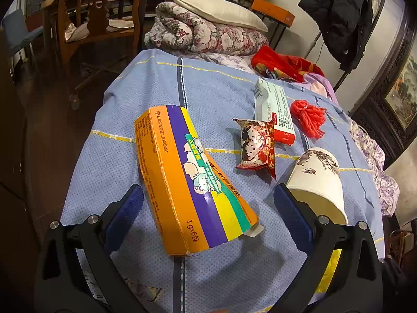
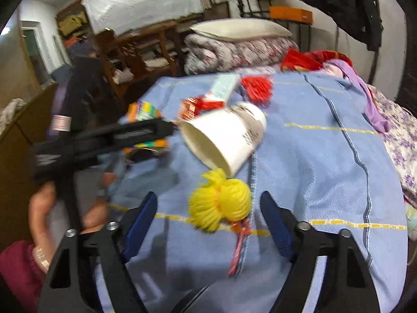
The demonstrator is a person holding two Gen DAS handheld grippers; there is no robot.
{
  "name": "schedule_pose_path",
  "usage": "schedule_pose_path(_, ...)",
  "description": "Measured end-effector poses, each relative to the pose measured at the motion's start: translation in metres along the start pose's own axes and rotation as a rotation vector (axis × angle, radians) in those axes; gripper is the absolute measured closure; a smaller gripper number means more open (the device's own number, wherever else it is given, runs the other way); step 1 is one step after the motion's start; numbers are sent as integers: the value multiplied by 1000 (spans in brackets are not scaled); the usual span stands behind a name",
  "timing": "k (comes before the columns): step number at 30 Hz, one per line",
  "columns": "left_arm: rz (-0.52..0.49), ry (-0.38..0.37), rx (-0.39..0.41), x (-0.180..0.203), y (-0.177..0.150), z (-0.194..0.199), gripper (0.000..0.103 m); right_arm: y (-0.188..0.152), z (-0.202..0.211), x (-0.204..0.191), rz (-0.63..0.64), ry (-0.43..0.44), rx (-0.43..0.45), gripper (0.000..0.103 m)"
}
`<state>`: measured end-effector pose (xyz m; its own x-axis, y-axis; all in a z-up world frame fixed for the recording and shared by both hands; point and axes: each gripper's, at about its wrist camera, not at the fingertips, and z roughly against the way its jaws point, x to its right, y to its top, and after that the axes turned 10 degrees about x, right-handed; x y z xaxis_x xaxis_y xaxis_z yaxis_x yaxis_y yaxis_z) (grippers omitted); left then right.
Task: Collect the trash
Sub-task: 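Grasp the yellow pom-pom with the right tool while the left grasps the orange-purple box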
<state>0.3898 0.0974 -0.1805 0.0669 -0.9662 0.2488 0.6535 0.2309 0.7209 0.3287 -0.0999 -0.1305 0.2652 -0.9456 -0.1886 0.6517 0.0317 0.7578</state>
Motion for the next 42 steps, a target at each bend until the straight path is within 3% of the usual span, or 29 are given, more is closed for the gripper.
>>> schedule_pose_path(1, 0, 0, 0, 0, 0, 0, 7, -3, -8, 3, -15, -9, -27, 60)
schedule_pose_path(4, 5, -4, 2, 0, 0, 0, 7, -9, 3, 13, -61, -10, 8, 63)
schedule_pose_path(8, 1, 0, 0, 0, 1, 0, 7, -28, 52, 21, -50, -39, 130, 62)
schedule_pose_path(11, -13, 13, -5, 2, 0, -1, 7, -53, 82, 37, -9, -151, 194, 62)
schedule_pose_path(18, -69, 69, -26, 11, -2, -6, 7, -80, 89, 98, -151, -243, 190, 62)
schedule_pose_path(25, -113, 125, -39, 18, -4, -10, 9, -99, 88, 93, -86, -265, 249, 61)
schedule_pose_path(36, 9, 109, 21, -4, -4, 8, 38, -105, 91, 97, -89, -237, 277, 59)
schedule_pose_path(42, 5, 103, 20, -4, -13, 19, 39, -105, 93, 104, -112, -212, 281, 59)
